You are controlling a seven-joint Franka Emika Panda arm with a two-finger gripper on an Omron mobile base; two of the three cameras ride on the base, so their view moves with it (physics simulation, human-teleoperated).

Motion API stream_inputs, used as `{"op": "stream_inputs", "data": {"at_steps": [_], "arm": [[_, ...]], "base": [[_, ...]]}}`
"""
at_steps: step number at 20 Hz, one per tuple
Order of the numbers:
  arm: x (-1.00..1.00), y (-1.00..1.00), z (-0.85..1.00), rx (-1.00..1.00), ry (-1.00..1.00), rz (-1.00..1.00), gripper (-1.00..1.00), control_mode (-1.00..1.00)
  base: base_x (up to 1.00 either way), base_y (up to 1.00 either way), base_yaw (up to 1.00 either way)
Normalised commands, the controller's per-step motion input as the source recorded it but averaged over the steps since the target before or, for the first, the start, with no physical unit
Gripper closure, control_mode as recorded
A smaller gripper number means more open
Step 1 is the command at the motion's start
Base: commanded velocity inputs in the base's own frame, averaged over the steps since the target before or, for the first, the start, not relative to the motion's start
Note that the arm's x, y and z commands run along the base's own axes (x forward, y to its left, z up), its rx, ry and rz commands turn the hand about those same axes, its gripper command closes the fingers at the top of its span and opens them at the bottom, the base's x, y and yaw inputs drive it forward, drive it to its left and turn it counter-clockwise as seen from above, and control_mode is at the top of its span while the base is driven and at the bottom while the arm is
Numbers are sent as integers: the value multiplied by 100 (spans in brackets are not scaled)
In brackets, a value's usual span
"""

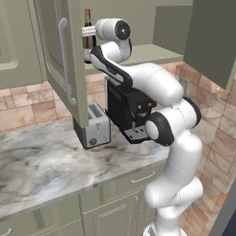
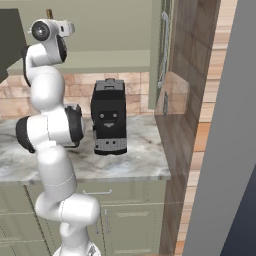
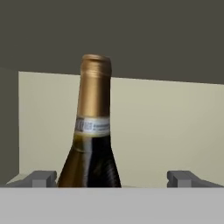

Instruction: Open the cabinet directly in front. Then move the wine and the mug to the dining counter with the candle on it.

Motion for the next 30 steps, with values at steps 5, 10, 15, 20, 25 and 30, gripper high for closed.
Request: {"op": "stream_inputs", "data": {"at_steps": [5,10,15,20,25,30], "arm": [[9,0,0,0,0,0,-100,-100],[6,0,0,0,0,0,-100,-100],[2,0,0,0,0,0,-100,-100],[0,0,0,0,0,0,100,-100],[0,0,0,0,0,0,100,-100],[0,0,0,0,0,0,100,-100]], "base": [[0,0,0],[0,0,0],[0,0,0],[0,0,0],[0,0,0],[0,0,0]]}}
